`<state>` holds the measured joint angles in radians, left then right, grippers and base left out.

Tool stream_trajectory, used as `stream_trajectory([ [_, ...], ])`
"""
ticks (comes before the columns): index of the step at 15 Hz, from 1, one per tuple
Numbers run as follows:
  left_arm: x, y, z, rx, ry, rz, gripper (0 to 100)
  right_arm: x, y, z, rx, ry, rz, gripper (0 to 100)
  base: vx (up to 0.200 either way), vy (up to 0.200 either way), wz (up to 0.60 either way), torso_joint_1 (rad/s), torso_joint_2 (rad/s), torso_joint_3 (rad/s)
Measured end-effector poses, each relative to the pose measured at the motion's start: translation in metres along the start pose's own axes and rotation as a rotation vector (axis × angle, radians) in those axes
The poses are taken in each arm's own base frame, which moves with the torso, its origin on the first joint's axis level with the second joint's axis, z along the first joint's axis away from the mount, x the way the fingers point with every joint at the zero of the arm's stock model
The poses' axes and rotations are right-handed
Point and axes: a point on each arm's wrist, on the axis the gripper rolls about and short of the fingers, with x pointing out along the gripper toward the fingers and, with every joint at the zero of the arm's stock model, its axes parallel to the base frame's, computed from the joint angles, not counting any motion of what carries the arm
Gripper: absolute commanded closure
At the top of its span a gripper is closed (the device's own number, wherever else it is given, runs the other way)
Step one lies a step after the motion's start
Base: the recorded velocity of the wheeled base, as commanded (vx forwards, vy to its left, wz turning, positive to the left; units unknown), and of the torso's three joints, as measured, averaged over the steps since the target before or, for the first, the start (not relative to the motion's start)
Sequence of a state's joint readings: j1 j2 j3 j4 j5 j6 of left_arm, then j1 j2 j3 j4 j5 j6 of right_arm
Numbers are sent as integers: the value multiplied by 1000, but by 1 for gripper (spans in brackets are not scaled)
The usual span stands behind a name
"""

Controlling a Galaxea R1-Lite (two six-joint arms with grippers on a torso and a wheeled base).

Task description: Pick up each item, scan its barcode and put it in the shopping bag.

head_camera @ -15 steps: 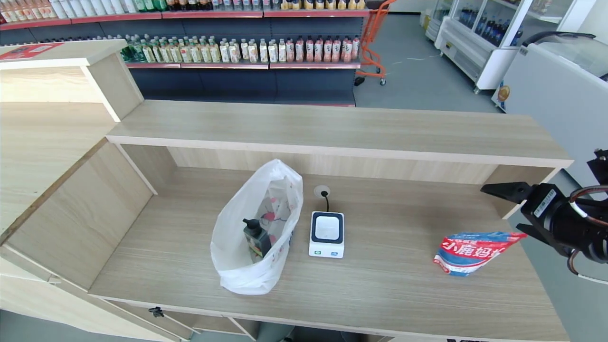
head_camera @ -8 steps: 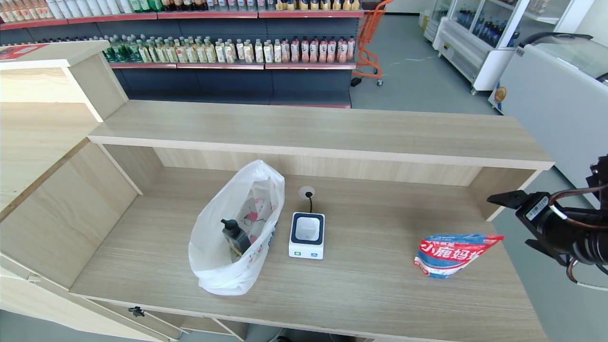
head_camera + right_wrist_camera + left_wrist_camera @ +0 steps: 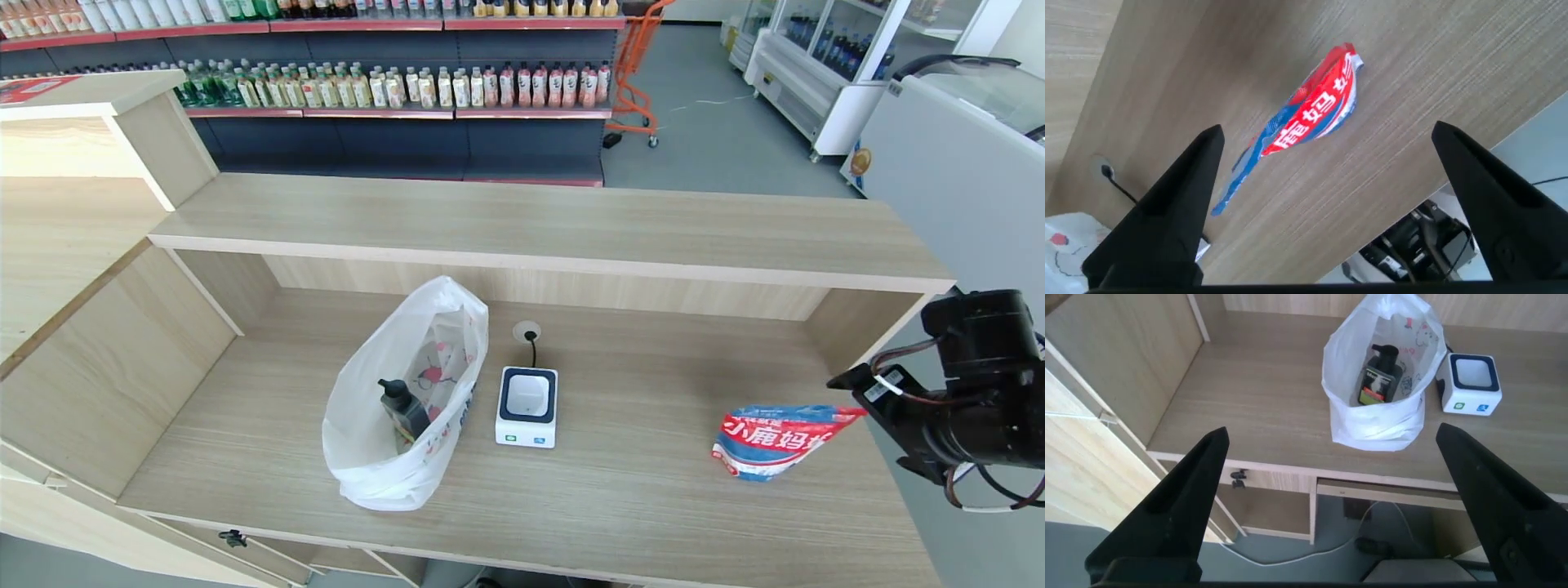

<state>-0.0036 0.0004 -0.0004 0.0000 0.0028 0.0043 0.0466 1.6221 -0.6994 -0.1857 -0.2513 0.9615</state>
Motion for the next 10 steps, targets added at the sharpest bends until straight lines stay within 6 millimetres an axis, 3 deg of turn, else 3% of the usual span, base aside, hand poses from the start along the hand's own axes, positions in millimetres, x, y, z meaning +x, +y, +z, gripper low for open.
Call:
stream_trajectory([
  [5, 0, 0, 0, 0, 0, 1, 0, 62, 13, -12, -82, -34, 35, 0, 0, 0, 0, 0, 0, 0],
  [9, 0, 0, 0, 0, 0, 0, 0, 98, 14, -40, -142, 37, -10, 0, 0, 0, 0, 0, 0, 0],
  [10, 0, 0, 0, 0, 0, 0, 0, 105, 16, -45, -151, 43, -16, 100, 0, 0, 0, 0, 0, 0],
])
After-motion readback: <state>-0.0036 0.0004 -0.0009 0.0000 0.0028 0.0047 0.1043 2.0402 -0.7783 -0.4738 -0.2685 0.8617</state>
